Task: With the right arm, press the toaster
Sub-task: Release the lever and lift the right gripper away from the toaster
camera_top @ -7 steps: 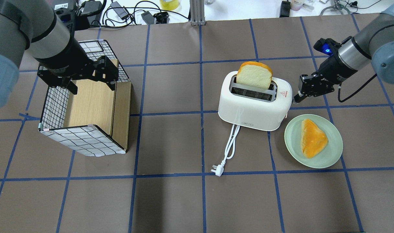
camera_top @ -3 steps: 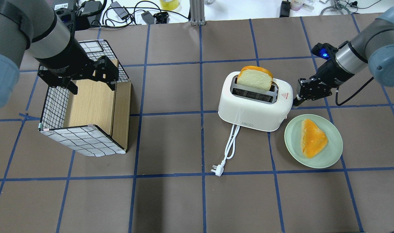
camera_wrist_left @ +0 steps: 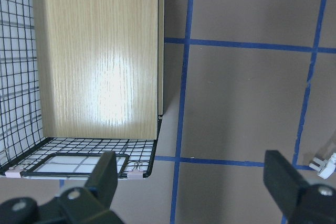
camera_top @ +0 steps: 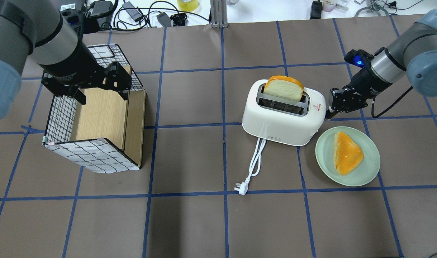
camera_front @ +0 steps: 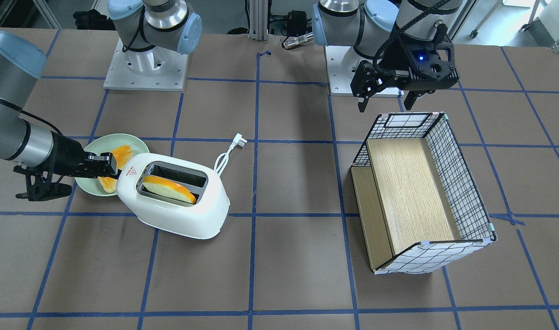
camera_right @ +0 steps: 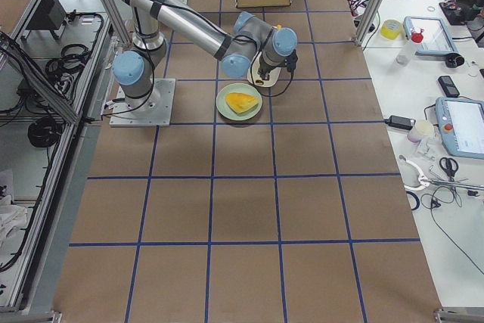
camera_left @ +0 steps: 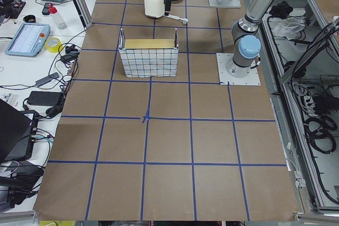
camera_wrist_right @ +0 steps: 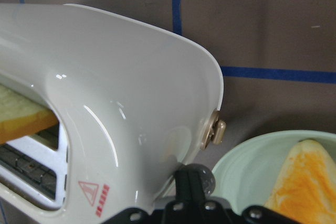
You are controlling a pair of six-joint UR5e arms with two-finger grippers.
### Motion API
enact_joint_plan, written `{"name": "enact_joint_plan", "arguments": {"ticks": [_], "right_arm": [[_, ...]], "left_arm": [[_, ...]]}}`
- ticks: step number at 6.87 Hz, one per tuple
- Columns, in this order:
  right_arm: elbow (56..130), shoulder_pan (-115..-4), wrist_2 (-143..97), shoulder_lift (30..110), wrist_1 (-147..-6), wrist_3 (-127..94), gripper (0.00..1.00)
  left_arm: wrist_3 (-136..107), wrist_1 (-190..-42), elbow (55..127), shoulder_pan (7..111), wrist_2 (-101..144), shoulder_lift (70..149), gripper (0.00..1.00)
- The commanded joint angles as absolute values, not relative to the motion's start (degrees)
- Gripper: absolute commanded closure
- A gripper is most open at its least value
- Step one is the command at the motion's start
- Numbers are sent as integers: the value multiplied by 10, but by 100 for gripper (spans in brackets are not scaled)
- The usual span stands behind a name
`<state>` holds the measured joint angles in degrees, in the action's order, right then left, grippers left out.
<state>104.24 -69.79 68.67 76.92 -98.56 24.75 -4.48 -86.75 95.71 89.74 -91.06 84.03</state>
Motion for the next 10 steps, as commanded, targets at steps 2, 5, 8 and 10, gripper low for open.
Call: {"name": "enact_joint_plan", "arguments": {"ticks": [2,5,8,10], "right_arm": [[1042,-698,692,760,-991,245,100],[1055,-698,692,750,-1002,246,100],[1056,-698,692,747,-1002,247,100],[1058,-698,692,747,-1003,246,100]], "left_arm": [[-45,-867,957,897,-911,840,0],[-45,-867,957,897,-911,840,0],[-45,-867,957,897,-911,840,0],[-45,-867,957,897,-910,840,0]]}}
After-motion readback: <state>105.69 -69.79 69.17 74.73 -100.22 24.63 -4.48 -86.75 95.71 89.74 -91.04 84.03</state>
